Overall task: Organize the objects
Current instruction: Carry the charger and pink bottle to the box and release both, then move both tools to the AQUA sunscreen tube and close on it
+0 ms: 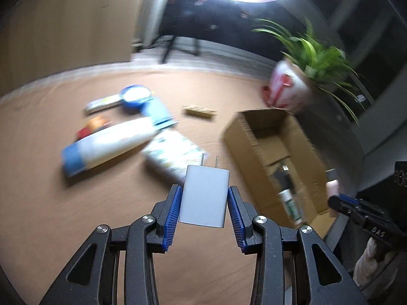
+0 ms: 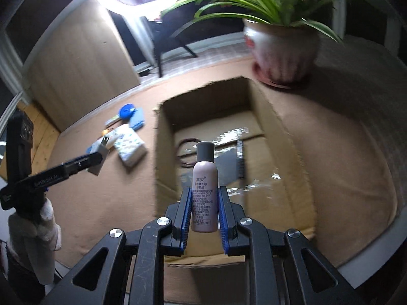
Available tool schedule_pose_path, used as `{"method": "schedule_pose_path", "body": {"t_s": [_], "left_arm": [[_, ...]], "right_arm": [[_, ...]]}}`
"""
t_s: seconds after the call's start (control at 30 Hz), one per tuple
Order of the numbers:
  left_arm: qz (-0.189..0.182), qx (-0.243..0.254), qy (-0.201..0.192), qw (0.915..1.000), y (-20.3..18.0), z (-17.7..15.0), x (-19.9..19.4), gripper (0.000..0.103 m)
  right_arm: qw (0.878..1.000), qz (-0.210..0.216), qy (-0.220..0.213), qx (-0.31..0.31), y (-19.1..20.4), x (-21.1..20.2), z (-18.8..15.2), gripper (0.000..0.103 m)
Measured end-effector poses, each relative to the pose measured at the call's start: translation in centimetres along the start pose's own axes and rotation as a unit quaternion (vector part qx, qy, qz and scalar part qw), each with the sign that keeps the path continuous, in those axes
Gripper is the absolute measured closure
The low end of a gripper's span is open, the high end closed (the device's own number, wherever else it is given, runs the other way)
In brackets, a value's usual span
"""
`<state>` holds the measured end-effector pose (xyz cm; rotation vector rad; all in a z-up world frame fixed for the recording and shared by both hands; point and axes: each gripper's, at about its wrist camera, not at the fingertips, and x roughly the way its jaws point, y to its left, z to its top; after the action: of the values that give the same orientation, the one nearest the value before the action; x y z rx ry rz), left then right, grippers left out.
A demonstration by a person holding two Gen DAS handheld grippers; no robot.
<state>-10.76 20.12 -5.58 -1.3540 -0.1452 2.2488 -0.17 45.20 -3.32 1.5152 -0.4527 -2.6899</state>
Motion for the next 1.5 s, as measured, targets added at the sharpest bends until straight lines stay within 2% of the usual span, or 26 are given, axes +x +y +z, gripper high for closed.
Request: {"method": "schedule_pose_path", "body": {"t_s": [0.17, 0.37, 0.67, 0.77, 0.83, 0.9, 1.2, 1.33, 1.5], "left_arm": [[-0.009, 0.044, 0.008, 0.9990, -5.3, 2.0, 3.2, 0.063], [-0.011, 0.076, 0.029, 0.9966, -10.0, 3.1, 7.3, 0.063], [-0.001, 0.096, 0.043, 0.9945, -12.4, 3.8, 10.5, 0.065], [-0.003, 0.090, 0.050, 0.9947, -12.2, 4.0, 11.0, 0.064], [-0.007, 0.084, 0.050, 0.9952, -11.9, 4.1, 10.9, 0.051], [-0.008, 0.084, 0.043, 0.9955, -11.8, 4.1, 10.4, 0.050], [-0.007, 0.064, 0.022, 0.9977, -8.8, 4.7, 7.2, 0.050], [-0.001, 0.046, 0.017, 0.9988, -6.0, 4.9, 5.9, 0.050], [0.024, 0.015, 0.013, 0.9995, -1.5, 5.4, 4.7, 0.050]], "right_arm": [[1.000, -0.009, 0.006, 0.015, -2.7, 0.6, -0.2, 0.085], [1.000, -0.012, 0.014, 0.019, -3.9, 1.5, -0.3, 0.085], [1.000, -0.009, 0.021, 0.012, -4.1, 2.4, -0.2, 0.085], [1.000, -0.008, 0.014, 0.018, -4.2, 2.2, 0.0, 0.081], [1.000, -0.003, 0.015, 0.019, -4.1, 2.2, 0.2, 0.057], [1.000, -0.007, 0.005, 0.016, -4.0, 1.9, 0.3, 0.049], [1.000, -0.009, -0.005, 0.025, -3.8, 1.3, 0.6, 0.049], [0.999, -0.022, -0.004, 0.025, -3.1, 1.3, 0.7, 0.049], [0.999, -0.016, -0.011, 0.031, -2.0, 1.3, 0.8, 0.049]]}}
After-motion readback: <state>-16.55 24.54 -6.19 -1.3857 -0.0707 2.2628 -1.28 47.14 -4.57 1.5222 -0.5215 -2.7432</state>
